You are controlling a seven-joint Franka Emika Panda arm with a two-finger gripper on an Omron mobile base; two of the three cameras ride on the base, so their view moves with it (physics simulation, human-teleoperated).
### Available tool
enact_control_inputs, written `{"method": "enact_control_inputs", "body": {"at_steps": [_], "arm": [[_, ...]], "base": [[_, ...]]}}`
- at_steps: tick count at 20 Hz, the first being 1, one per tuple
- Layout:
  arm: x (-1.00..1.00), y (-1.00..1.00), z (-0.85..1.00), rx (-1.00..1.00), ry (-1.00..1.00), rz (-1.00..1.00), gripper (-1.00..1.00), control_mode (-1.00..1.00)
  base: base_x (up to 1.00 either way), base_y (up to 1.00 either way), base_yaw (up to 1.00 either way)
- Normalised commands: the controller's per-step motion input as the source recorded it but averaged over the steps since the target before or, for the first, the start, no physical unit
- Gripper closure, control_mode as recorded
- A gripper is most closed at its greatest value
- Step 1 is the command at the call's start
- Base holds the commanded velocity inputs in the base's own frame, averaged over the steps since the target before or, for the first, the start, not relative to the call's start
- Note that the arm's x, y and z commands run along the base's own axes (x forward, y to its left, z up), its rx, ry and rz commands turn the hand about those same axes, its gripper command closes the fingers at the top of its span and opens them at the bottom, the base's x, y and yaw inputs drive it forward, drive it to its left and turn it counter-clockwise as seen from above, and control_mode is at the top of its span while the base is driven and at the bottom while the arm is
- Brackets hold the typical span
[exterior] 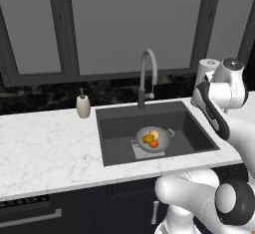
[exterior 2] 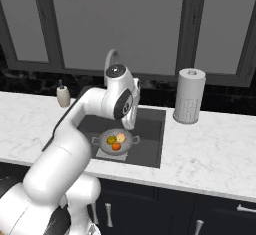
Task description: Put the colander in the sink, put the peach, mango, tangerine in the colander, and turn on the sink faucet and pour water over the colander.
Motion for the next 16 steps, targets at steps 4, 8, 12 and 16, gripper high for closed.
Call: {"method": "enact_control_inputs", "body": {"at_steps": [4,8,12,16], "arm": [[-0.51,0.0,0.02,0.38,-0.15,-0.38,-1.0,-1.0],[-0.28,0.0,0.01,0.41,-0.34,-0.33,-1.0,-1.0],[-0.03,0.04,0.02,0.38,-0.33,-0.27,-1.0,-1.0],[0.0,0.15,0.05,0.41,-0.29,-0.24,-1.0,-1.0]], "base": [[0.0,0.0,0.0],[0.0,0.0,0.0],[0.0,0.0,0.0],[0.0,0.0,0.0]]}}
